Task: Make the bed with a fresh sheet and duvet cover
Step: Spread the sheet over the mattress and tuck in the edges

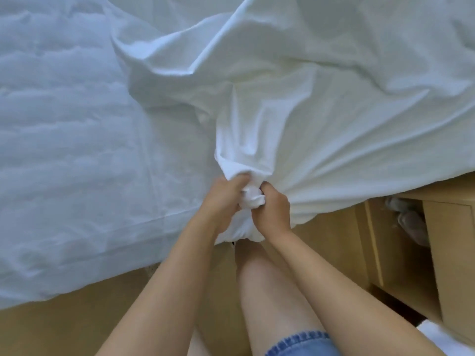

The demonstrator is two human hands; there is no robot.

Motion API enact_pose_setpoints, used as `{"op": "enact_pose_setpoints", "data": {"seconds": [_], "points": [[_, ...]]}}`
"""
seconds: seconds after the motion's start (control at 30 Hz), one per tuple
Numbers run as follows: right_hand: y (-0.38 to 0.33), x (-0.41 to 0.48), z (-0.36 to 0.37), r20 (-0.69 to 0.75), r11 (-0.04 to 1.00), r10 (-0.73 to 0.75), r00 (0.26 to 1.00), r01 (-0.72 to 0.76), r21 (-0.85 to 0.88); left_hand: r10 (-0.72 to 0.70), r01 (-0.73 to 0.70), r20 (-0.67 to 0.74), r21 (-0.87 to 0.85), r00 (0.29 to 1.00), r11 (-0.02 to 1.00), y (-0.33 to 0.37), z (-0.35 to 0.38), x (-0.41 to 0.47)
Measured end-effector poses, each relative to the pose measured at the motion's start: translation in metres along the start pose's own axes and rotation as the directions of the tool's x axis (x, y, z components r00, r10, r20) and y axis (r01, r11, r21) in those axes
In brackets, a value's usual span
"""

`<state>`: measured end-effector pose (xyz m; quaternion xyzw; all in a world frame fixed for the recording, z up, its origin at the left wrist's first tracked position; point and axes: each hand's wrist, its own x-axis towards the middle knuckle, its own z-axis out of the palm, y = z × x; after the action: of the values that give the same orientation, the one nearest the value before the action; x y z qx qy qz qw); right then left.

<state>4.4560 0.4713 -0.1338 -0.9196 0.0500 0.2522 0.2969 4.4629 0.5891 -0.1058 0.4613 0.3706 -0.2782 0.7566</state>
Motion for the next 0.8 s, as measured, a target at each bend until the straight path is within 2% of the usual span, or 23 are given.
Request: {"op": "enact_pose_setpoints", "data": {"seconds": [0.07, 0.1, 0.13, 0.2, 0.27, 0.33, 0.4, 0.47, 0.53, 0.6, 0.63, 0.7, 0.73, 0.8], "points": [[-0.003, -0.002, -0.025, -0.125, 0.990, 0.036, 0.992, -0.018, 0.139, 0.027, -0.015, 0.129, -0.096, 0.991, 0.995, 0.012, -0.011, -0.004], [0.002, -0.002, -0.044, -0.210, 0.977, 0.096, 0.973, -0.052, 0.207, 0.041, -0.026, 0.176, -0.085, 0.984, 0.996, 0.013, -0.013, -0.005], [0.011, 0.000, -0.067, -0.295, 0.952, 0.195, 0.935, -0.108, 0.287, 0.044, -0.034, 0.198, -0.054, 0.979, 0.998, 0.013, -0.013, -0.007], [0.029, 0.009, -0.113, -0.400, 0.816, 0.451, 0.798, -0.187, 0.547, 0.014, -0.014, 0.166, 0.004, 0.986, 1.000, 0.006, -0.004, -0.004], [0.047, 0.019, -0.145, -0.353, 0.630, 0.642, 0.681, -0.206, 0.749, -0.025, 0.021, 0.061, 0.069, 0.998, 0.997, -0.006, 0.012, 0.011], [0.059, 0.033, -0.154, -0.251, 0.541, 0.717, 0.651, -0.292, 0.789, -0.044, 0.044, 0.000, 0.137, 0.999, 0.990, -0.019, 0.032, 0.031], [0.070, 0.048, -0.151, -0.179, 0.538, 0.723, 0.667, -0.382, 0.751, -0.052, 0.053, -0.013, 0.146, 0.999, 0.988, -0.028, 0.056, 0.049], [0.075, 0.058, -0.141, -0.150, 0.616, 0.661, 0.735, -0.418, 0.667, -0.075, 0.075, -0.006, 0.062, 0.997, 0.995, -0.034, 0.081, 0.061], [0.078, 0.063, -0.128, -0.061, 0.699, 0.529, 0.847, -0.394, 0.597, -0.189, 0.189, 0.014, -0.085, 0.982, 0.978, -0.040, 0.102, 0.072], [0.080, 0.061, -0.112, 0.124, 0.753, 0.375, 0.919, -0.380, 0.537, -0.273, 0.278, 0.055, -0.193, 0.961, 0.941, -0.041, 0.120, 0.077], [0.083, 0.059, -0.103, 0.194, 0.810, 0.315, 0.929, -0.370, 0.455, -0.272, 0.270, 0.021, -0.217, 0.962, 0.938, -0.040, 0.125, 0.079], [0.086, 0.054, -0.090, 0.235, 0.944, 0.237, 0.943, -0.280, 0.175, -0.258, 0.220, -0.145, -0.236, 0.955, 0.947, -0.032, 0.129, 0.078], [0.086, 0.050, -0.085, 0.215, 0.970, 0.226, 0.950, -0.241, 0.042, -0.240, 0.184, -0.218, -0.248, 0.946, 0.951, -0.026, 0.127, 0.074], [0.073, 0.042, -0.082, 0.226, 0.963, 0.265, 0.937, -0.248, -0.101, -0.186, 0.106, -0.312, -0.255, 0.932, 0.961, -0.011, 0.114, 0.060]]}}
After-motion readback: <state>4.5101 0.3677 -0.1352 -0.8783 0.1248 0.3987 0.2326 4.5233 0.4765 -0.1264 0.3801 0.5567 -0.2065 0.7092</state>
